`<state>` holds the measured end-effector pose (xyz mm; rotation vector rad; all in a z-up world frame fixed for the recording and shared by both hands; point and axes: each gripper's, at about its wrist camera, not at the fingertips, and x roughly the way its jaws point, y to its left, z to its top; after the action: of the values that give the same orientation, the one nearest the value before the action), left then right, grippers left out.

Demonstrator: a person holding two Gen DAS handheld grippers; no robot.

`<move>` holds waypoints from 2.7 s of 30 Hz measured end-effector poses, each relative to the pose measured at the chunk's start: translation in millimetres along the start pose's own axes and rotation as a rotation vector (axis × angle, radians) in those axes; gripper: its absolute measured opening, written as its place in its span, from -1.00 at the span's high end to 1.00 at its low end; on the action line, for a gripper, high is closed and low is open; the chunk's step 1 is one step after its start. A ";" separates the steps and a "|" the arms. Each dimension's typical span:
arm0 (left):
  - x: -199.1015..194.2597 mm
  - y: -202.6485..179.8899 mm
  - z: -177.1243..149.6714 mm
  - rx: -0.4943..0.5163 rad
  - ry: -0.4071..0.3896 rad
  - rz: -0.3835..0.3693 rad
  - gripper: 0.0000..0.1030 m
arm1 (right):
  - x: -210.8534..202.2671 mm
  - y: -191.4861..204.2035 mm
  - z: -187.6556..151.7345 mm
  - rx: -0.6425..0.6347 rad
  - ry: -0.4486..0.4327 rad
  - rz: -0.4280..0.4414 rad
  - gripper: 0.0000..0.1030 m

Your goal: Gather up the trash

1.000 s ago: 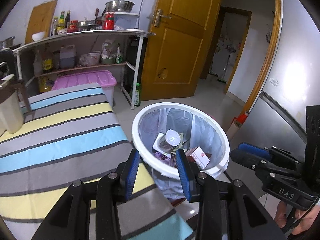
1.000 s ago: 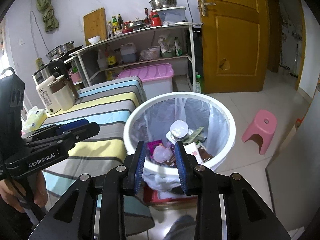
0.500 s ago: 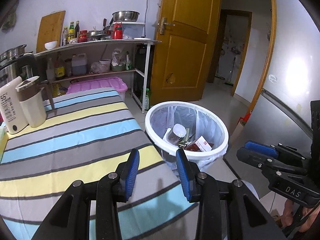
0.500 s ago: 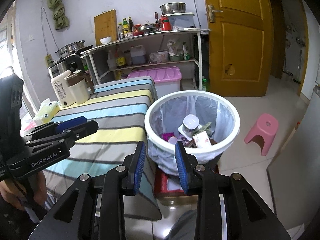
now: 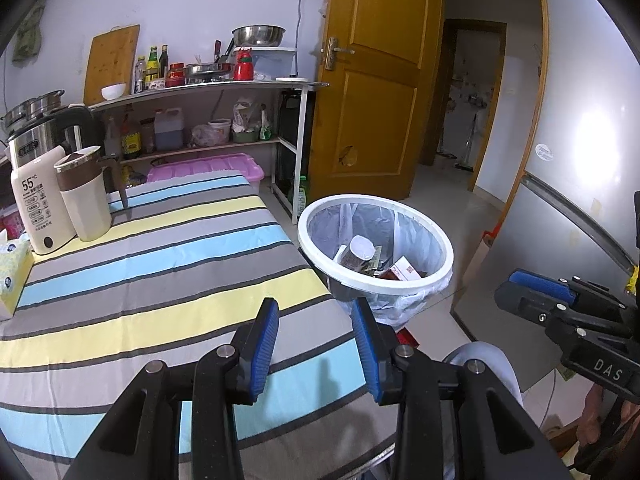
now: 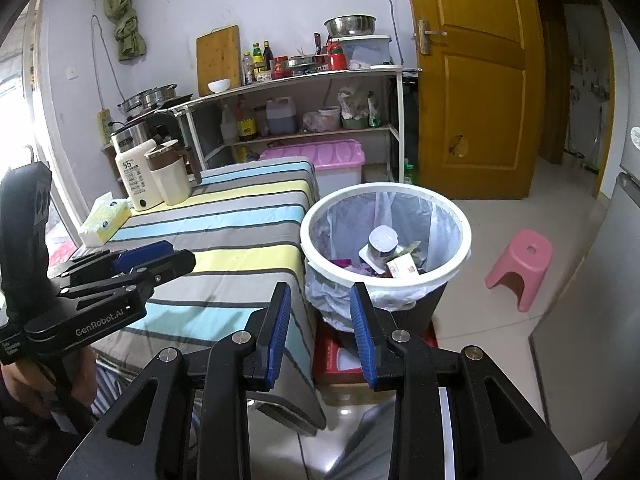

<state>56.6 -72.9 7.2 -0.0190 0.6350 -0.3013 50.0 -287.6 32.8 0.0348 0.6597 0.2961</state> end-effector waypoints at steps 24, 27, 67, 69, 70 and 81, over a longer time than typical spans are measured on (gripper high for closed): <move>-13.1 -4.1 -3.6 0.020 -0.021 0.022 0.27 | -6.2 0.7 -3.3 0.004 -0.007 -0.011 0.38; -13.4 -3.6 -3.6 0.017 -0.020 0.022 0.27 | -6.0 1.1 -3.0 0.003 -0.008 -0.012 0.38; -10.5 -0.7 -5.8 0.009 -0.006 0.027 0.26 | -2.9 2.4 -5.4 0.001 0.000 -0.009 0.38; -10.4 -1.8 -5.9 0.013 -0.005 0.028 0.27 | -2.9 2.8 -6.2 0.001 0.000 -0.011 0.38; -10.2 -2.2 -6.2 0.015 -0.005 0.029 0.27 | -2.9 2.4 -5.5 0.001 0.000 -0.010 0.38; -8.1 -0.9 -7.8 -0.001 -0.004 0.037 0.27 | -1.2 3.0 -6.3 0.001 0.003 -0.010 0.38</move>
<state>45.6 -70.9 5.7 -0.0090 0.6311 -0.2650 44.5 -285.4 28.9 0.0322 0.6625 0.2861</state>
